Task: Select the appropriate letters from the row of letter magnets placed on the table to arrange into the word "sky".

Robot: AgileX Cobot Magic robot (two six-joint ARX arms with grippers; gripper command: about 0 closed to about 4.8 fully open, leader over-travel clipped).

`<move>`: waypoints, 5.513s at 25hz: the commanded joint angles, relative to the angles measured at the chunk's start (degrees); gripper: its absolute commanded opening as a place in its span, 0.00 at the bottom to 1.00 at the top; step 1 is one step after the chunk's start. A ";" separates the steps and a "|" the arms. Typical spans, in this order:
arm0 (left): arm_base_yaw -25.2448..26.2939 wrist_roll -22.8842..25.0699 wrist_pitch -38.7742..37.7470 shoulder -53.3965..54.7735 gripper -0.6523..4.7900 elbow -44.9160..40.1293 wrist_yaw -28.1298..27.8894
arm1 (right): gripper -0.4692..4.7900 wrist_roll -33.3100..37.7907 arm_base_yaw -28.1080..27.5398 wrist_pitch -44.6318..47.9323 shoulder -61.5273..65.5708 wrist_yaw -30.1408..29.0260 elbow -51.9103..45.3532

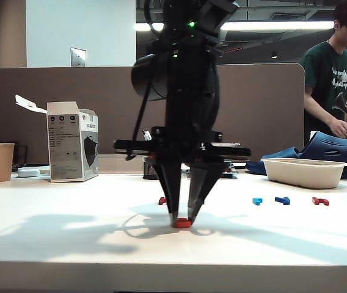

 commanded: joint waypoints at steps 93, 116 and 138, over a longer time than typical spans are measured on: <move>0.11 -0.15 0.37 -0.15 0.11 0.17 -0.22 | 0.67 0.79 -4.59 4.63 0.37 -12.59 -0.92; 0.11 -0.15 0.37 -0.15 0.11 0.17 -0.22 | 0.61 -4.07 -7.28 0.17 0.28 -4.94 15.85; 0.11 -0.15 0.37 -0.15 0.11 0.17 -0.22 | 0.54 -5.25 -9.25 -1.22 6.64 5.62 18.10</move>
